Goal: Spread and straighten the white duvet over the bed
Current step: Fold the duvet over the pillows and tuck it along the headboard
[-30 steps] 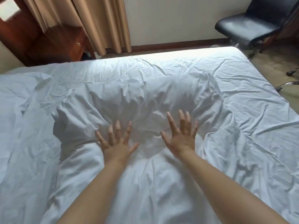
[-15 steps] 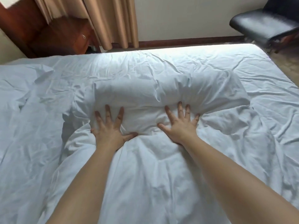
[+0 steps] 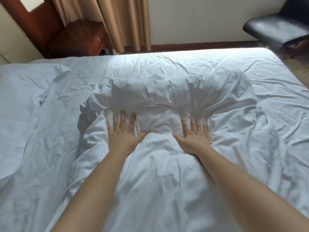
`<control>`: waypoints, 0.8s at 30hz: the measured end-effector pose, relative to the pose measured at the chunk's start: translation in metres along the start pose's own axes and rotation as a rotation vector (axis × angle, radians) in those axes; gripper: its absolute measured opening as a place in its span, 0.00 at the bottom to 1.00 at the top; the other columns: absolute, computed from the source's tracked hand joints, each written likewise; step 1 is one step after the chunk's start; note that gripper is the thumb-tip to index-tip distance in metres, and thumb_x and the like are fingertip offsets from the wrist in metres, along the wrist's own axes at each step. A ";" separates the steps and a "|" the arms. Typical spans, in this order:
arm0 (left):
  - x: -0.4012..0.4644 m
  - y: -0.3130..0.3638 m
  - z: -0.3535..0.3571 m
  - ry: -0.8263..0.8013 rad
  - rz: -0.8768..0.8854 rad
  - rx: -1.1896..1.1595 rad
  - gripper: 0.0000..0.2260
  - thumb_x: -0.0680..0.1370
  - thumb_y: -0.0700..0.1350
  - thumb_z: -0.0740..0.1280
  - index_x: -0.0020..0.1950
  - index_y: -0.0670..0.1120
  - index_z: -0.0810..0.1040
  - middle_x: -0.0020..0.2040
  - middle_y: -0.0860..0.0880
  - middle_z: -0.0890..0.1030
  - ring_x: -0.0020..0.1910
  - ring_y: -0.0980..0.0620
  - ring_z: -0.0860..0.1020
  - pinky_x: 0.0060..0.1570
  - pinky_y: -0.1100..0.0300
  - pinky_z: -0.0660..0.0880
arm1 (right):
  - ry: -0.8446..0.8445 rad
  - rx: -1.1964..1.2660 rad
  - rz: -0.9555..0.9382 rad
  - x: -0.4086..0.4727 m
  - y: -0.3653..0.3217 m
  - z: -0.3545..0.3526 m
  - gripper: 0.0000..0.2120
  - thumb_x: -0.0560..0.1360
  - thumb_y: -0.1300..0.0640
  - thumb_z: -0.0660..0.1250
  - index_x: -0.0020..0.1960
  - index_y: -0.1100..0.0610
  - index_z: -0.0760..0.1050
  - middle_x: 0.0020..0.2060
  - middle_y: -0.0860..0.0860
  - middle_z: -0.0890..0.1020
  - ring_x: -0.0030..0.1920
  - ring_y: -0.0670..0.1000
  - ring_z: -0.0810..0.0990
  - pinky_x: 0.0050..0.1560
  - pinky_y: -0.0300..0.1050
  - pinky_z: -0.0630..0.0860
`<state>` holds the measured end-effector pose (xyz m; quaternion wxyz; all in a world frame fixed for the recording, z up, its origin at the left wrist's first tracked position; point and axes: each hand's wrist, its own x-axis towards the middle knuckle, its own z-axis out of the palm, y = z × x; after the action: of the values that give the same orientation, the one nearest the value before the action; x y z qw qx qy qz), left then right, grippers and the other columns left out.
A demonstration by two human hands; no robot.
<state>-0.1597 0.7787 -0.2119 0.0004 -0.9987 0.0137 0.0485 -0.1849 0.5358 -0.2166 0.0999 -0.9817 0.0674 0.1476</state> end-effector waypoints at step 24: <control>-0.327 -0.001 -0.053 -0.464 0.080 0.225 0.28 0.80 0.64 0.43 0.78 0.58 0.42 0.79 0.48 0.42 0.77 0.44 0.39 0.68 0.33 0.35 | -0.279 -0.006 -0.189 -0.300 -0.014 0.010 0.32 0.78 0.39 0.50 0.78 0.49 0.47 0.77 0.54 0.51 0.77 0.53 0.46 0.74 0.56 0.43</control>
<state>-0.4800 0.7890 -0.1271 0.1128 -0.9532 0.0583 0.2744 -0.4700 0.5827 -0.1321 0.1186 -0.9540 -0.0403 0.2725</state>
